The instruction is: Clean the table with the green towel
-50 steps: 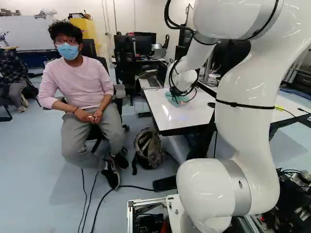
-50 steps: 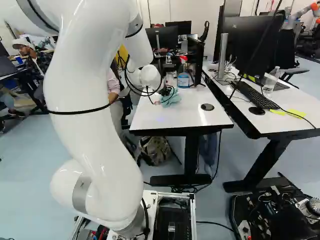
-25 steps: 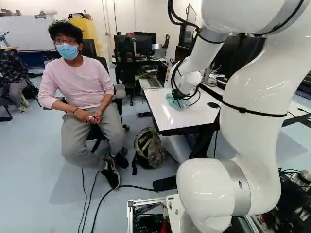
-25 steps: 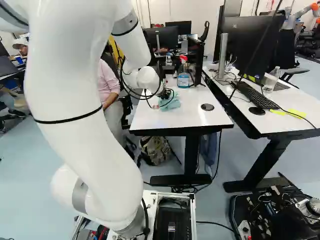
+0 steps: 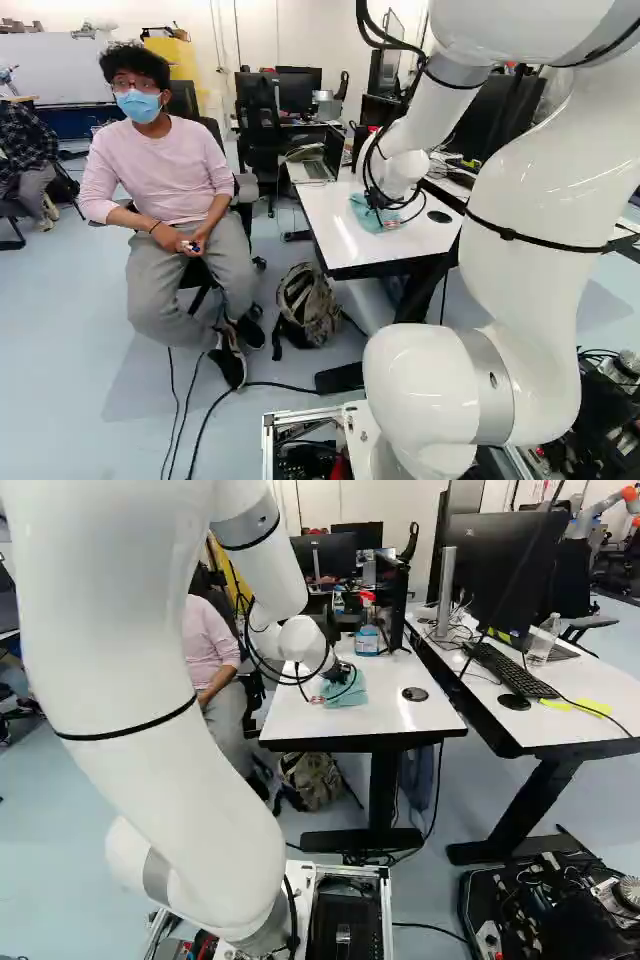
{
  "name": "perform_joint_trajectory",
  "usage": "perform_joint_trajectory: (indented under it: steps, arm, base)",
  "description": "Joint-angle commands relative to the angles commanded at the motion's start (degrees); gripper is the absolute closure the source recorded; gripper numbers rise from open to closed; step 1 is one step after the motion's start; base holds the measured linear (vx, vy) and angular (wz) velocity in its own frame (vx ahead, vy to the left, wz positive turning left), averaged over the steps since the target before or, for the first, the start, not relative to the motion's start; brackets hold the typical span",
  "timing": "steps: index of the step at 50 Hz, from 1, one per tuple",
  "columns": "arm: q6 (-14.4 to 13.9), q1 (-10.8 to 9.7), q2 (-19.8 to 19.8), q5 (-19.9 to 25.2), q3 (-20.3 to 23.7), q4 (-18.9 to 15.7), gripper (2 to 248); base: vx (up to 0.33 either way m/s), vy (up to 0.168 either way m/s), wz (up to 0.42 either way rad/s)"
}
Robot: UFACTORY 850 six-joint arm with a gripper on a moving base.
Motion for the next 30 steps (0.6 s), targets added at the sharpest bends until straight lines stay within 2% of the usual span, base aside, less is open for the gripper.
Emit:
perform_joint_trajectory:
  steps: [30]
  arm:
    - [0.0, -5.2, -2.9, 0.0, -3.3, 0.0, 222]
  base:
    - [0.0, 0.0, 0.0]
